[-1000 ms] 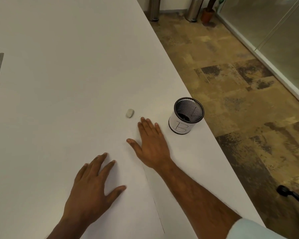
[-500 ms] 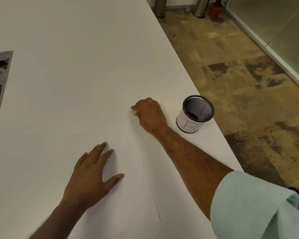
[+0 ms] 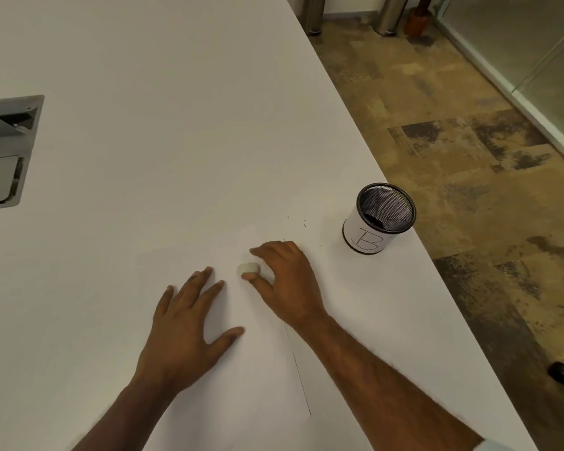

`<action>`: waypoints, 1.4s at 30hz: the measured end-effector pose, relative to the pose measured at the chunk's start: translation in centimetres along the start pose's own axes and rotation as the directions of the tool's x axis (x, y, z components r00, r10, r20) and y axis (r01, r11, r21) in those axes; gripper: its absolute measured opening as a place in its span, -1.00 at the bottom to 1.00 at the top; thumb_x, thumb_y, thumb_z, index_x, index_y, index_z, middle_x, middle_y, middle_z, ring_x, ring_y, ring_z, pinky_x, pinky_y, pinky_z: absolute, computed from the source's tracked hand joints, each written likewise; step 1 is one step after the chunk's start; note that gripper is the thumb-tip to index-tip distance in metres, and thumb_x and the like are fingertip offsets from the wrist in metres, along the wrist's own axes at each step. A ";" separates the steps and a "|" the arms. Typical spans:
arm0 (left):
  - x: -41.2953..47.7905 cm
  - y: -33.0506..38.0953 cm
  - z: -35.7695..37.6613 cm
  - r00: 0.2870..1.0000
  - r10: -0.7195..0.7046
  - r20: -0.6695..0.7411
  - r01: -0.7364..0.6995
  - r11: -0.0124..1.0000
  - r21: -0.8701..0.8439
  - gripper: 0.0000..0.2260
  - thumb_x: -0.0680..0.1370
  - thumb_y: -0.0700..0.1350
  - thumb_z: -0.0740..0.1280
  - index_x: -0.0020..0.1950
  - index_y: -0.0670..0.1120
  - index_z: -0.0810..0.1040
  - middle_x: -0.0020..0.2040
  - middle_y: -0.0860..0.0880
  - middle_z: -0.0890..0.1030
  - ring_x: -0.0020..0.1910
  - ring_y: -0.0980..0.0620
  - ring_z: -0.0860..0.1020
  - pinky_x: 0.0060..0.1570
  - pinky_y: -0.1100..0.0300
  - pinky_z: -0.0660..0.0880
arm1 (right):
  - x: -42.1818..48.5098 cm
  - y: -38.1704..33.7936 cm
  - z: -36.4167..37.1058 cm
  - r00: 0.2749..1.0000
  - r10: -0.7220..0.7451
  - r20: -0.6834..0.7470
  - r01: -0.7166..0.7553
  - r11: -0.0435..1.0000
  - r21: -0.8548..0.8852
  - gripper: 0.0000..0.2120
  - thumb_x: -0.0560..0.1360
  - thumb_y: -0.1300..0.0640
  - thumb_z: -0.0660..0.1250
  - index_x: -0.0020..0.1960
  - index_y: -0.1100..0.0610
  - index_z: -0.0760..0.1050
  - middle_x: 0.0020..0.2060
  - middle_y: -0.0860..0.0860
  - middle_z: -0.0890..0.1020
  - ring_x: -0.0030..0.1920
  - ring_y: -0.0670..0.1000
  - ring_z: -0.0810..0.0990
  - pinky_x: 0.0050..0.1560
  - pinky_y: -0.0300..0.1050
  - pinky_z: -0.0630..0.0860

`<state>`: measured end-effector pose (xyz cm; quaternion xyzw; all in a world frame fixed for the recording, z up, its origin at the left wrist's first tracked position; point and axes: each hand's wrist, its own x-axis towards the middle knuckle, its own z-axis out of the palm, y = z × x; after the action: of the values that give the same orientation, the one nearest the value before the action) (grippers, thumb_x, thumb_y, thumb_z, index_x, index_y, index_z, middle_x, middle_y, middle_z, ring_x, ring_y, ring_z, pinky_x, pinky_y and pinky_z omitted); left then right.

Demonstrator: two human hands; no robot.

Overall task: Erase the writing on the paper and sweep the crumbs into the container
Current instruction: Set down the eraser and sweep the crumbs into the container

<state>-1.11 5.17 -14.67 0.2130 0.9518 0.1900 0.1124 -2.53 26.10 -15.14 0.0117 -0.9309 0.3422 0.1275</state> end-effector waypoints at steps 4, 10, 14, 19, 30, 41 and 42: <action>0.0 -0.1 0.3 1.000 0.003 -0.021 -0.003 1.000 -0.018 -0.13 0.44 0.56 -0.04 0.54 0.02 0.34 0.61 0.07 0.17 0.59 0.08 0.12 0.56 -0.06 0.00 | 1.5 0.9 -0.1 0.987 0.015 0.159 0.011 0.987 -0.162 -0.39 0.60 -0.20 0.04 0.50 0.16 0.21 0.50 0.07 0.26 0.51 0.04 0.17 0.51 0.00 0.09; 0.0 -0.2 0.2 1.000 0.008 -0.025 -0.008 1.000 0.003 -0.12 0.44 0.57 -0.05 0.53 0.01 0.36 0.61 0.08 0.17 0.59 0.09 0.13 0.57 -0.06 0.00 | 1.3 2.6 -0.4 0.963 0.220 0.156 -0.140 0.903 -0.407 -0.07 0.46 -0.45 -0.28 0.55 0.23 -0.05 0.56 0.12 -0.05 0.56 0.05 -0.12 0.53 0.06 -0.16; 0.1 -0.3 0.3 1.000 0.009 -0.025 -0.009 1.000 0.000 -0.12 0.44 0.57 -0.05 0.53 0.01 0.35 0.61 0.09 0.17 0.59 0.10 0.12 0.57 -0.05 0.00 | -0.8 1.9 -2.2 0.988 0.152 0.029 -0.139 0.955 -0.264 -0.32 0.60 -0.26 -0.06 0.50 0.21 0.20 0.51 0.12 0.22 0.53 0.05 0.12 0.51 0.04 0.09; 0.0 -0.3 0.4 1.000 0.010 -0.029 -0.010 1.000 -0.006 -0.15 0.45 0.55 -0.03 0.52 0.01 0.37 0.61 0.06 0.20 0.59 0.09 0.13 0.57 -0.03 -0.02 | -4.0 2.2 -7.3 0.830 0.206 -0.519 -0.205 0.977 0.059 -0.96 0.47 0.19 0.39 -0.15 0.15 0.56 -0.27 0.00 0.60 -0.23 0.03 0.55 -0.18 0.04 0.50; 3.1 8.7 0.4 0.974 -0.024 -0.226 -0.049 0.950 -0.309 -0.34 0.53 0.28 0.18 0.54 -0.06 0.30 0.56 0.00 0.30 0.51 0.01 0.32 0.46 0.00 0.29 | 0.0 8.2 -11.2 0.784 0.517 -0.344 -0.324 0.813 0.483 0.08 0.13 -0.09 0.65 0.47 0.10 0.13 0.37 0.01 0.39 0.36 -0.05 0.39 0.38 0.01 0.37; 10.6 14.9 5.9 0.993 -0.090 -0.078 0.087 0.995 -0.042 -0.02 0.46 0.47 -0.18 0.60 -0.24 -0.22 0.63 -0.21 -0.20 0.61 -0.09 -0.23 0.52 0.10 -0.33 | 0.5 11.4 -14.7 0.776 0.460 -0.433 -0.243 0.850 0.467 -0.19 0.13 -0.08 0.65 0.28 0.02 0.38 0.18 -0.02 0.56 0.20 -0.08 0.54 0.23 -0.05 0.50; 11.1 14.8 5.9 0.991 -0.118 -0.068 0.119 0.993 0.001 -0.01 0.45 0.48 -0.19 0.59 -0.26 -0.24 0.63 -0.23 -0.22 0.61 -0.12 -0.24 0.54 0.06 -0.31 | 0.3 12.4 -15.7 0.773 0.471 -0.424 -0.264 0.848 0.459 -0.18 0.12 -0.11 0.64 0.28 0.02 0.38 0.18 -0.02 0.56 0.20 -0.08 0.54 0.22 -0.05 0.52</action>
<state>-3.84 24.37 -15.47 0.1499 0.9665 0.1875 0.0907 -0.59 45.65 -11.45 -0.2432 -0.7611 0.5213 0.2996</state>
